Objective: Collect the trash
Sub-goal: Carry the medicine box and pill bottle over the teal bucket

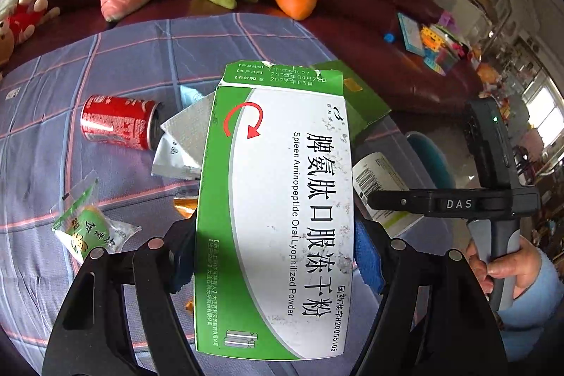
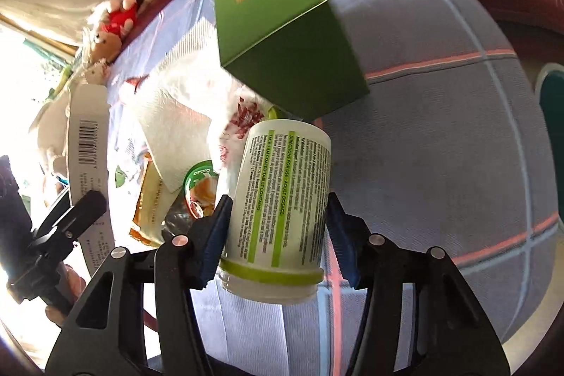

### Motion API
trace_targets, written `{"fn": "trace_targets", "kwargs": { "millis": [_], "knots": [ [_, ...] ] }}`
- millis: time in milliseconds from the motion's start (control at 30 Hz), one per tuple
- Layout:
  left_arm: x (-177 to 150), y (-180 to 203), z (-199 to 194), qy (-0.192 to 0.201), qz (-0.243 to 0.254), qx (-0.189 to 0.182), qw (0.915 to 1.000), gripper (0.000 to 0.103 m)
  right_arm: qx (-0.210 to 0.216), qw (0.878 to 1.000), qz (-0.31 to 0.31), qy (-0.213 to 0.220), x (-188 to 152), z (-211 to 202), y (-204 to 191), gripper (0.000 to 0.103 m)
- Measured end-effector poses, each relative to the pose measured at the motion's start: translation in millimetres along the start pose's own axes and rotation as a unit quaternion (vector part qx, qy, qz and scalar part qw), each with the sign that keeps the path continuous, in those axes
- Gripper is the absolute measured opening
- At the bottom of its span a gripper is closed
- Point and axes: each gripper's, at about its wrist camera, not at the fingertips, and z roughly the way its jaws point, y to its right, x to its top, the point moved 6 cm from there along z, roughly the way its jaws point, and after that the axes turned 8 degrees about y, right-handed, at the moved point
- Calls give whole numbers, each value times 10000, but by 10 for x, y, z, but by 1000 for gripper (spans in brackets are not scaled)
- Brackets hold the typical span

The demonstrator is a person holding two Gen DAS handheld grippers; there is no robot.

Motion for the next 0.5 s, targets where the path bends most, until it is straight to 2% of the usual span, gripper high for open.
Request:
{"fn": "trace_targets", "kwargs": {
  "millis": [233,367,500],
  "knots": [
    [198,647,84,45,398,-284,9988,73,183,9972,495,533,93,-573,433,51],
    [309,1147,209,12,757,-498,9959,73,86,9923,680,1035,198,-1044,808,51],
    [411,1757,443,-112,1157,-754,9904,73,-136,9828,1030,1524,278,-1519,1343,51]
  ]
}}
